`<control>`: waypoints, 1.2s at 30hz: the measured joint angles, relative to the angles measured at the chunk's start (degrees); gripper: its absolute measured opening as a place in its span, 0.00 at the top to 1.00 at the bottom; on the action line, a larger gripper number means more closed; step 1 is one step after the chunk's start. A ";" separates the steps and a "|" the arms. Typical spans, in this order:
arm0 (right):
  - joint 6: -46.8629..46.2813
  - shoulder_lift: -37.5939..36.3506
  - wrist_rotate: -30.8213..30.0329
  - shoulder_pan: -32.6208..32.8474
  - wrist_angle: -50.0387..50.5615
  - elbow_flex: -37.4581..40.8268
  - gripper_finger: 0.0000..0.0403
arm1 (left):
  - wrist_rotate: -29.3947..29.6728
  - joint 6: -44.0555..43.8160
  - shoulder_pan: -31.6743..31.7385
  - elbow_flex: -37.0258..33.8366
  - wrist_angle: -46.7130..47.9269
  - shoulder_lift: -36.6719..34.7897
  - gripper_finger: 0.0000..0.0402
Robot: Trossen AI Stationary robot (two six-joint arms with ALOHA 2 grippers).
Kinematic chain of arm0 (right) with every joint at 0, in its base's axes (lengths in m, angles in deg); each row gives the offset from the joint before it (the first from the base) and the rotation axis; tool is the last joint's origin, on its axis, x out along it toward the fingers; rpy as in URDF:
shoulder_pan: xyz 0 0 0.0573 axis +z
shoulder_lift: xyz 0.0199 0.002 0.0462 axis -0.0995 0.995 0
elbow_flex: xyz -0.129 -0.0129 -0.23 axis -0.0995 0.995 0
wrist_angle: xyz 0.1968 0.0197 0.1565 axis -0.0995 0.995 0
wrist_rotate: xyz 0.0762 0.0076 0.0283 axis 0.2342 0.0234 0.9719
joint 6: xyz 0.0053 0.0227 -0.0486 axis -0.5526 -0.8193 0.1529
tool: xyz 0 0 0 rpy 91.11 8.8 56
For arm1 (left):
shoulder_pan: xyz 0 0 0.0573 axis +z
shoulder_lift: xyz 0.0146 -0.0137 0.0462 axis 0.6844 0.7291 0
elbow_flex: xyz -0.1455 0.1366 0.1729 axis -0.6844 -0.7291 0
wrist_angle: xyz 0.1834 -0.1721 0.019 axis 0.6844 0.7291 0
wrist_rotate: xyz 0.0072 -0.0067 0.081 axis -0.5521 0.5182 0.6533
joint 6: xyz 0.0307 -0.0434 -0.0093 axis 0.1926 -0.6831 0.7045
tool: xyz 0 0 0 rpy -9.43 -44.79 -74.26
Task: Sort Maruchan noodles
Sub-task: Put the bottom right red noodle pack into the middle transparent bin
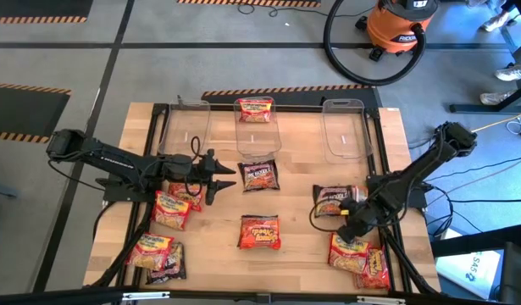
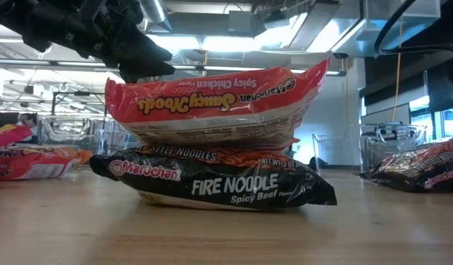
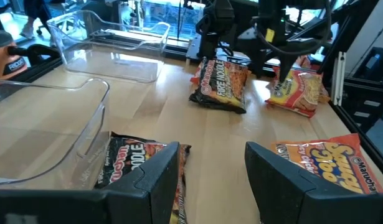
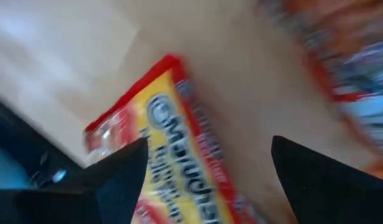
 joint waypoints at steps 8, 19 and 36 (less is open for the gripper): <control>-1.26 0.00 4.18 -0.02 -13.72 7.27 0.23 | 0.00 -0.06 0.00 0.00 0.02 0.00 0.56; -4.43 0.02 8.75 -0.02 -32.76 15.40 0.24 | 0.30 -0.13 0.07 0.00 -0.30 0.00 0.56; -3.10 0.02 8.16 -0.04 -40.46 18.27 0.61 | 2.19 0.06 0.07 0.00 -1.14 0.00 0.56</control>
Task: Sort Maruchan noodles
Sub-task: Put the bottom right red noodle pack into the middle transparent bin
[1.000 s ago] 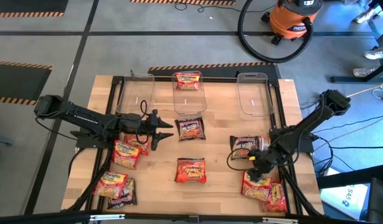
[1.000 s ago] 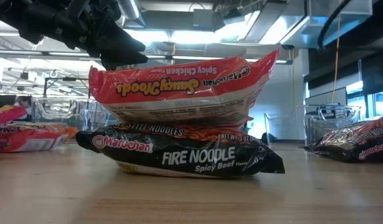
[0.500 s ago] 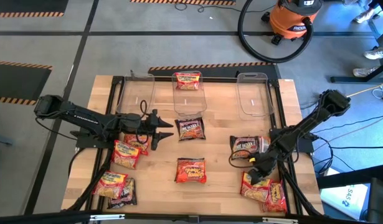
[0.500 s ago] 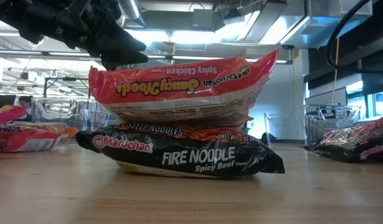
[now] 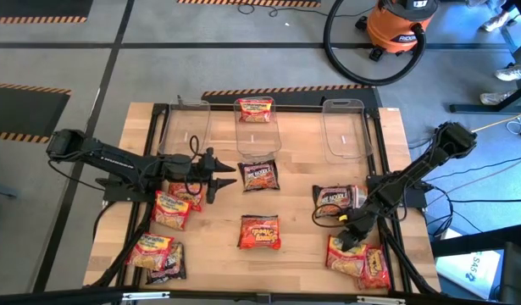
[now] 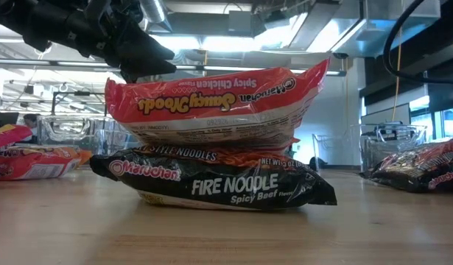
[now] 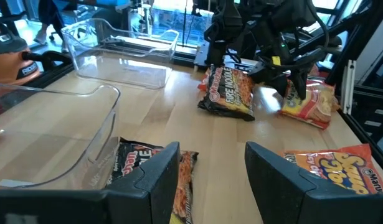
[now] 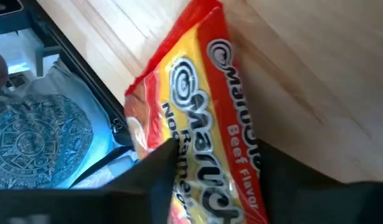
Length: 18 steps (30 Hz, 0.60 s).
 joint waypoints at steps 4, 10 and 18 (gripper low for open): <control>1.69 -0.02 -0.02 -0.01 -0.62 -0.07 0.76 | 0.00 0.00 0.00 0.00 0.00 0.00 0.56; 3.94 0.00 -1.35 0.02 -3.42 -0.15 0.91 | 0.02 0.01 0.00 0.00 0.00 0.00 0.56; 9.23 0.00 -4.92 0.00 -2.49 -4.85 0.94 | 0.01 0.02 0.00 0.00 0.00 0.00 0.56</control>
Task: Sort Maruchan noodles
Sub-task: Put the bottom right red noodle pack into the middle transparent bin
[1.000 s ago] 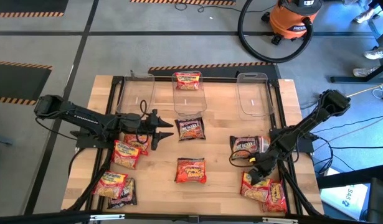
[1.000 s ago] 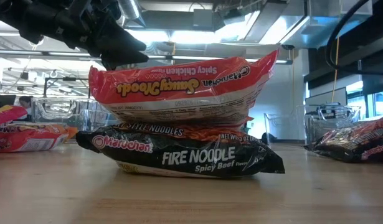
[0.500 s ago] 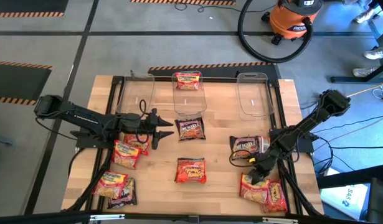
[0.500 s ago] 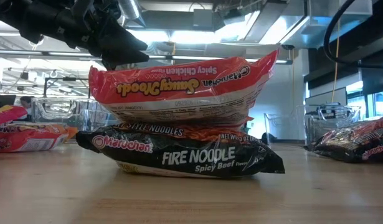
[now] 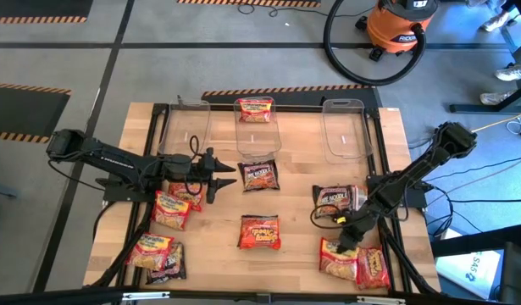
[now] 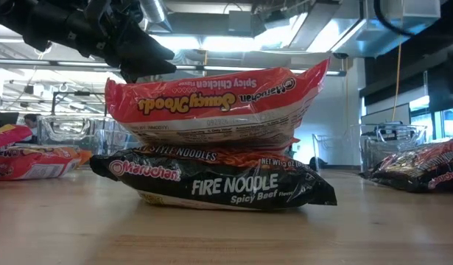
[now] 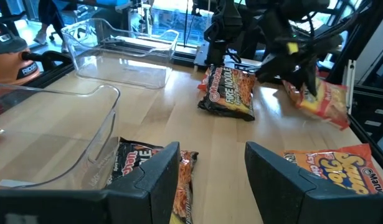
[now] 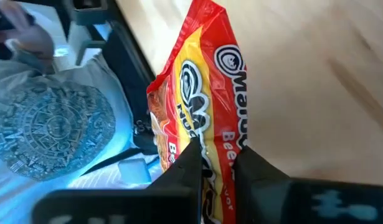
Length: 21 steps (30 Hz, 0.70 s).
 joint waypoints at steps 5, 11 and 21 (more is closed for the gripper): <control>6.42 0.00 -6.00 -0.72 0.22 -3.41 0.93 | 0.01 0.02 0.00 0.00 0.00 0.00 0.56; 21.41 -0.01 -12.66 -6.21 1.17 -7.78 0.93 | 0.01 0.30 0.00 0.00 0.00 0.00 0.56; 49.20 -0.02 -14.18 -20.71 10.65 -17.62 0.93 | 0.21 0.72 -0.02 0.00 0.00 0.00 0.56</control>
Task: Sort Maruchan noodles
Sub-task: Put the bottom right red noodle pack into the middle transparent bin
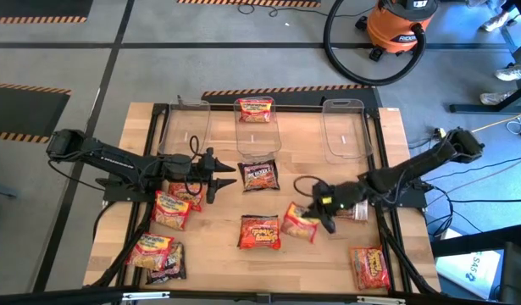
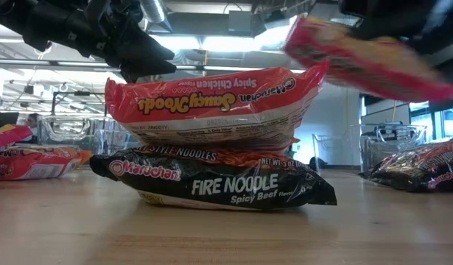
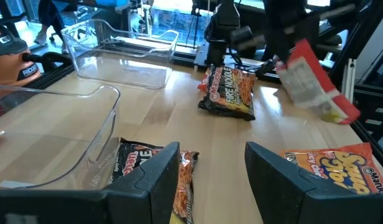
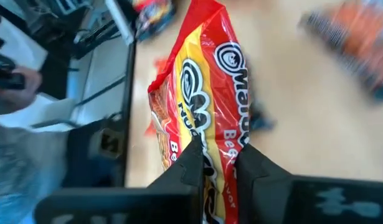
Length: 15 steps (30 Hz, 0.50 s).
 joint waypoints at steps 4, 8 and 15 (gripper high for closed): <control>10.48 0.00 -0.44 -6.50 0.82 -3.07 0.93 | 1.63 1.60 0.05 0.00 0.00 0.00 0.56; 19.73 0.00 -0.39 -13.99 0.81 -4.92 0.93 | 2.32 3.46 1.18 0.00 0.02 0.00 0.56; 33.40 1.73 1.76 -27.62 -0.51 -7.97 0.93 | 0.16 7.09 5.62 0.00 -0.61 0.00 0.56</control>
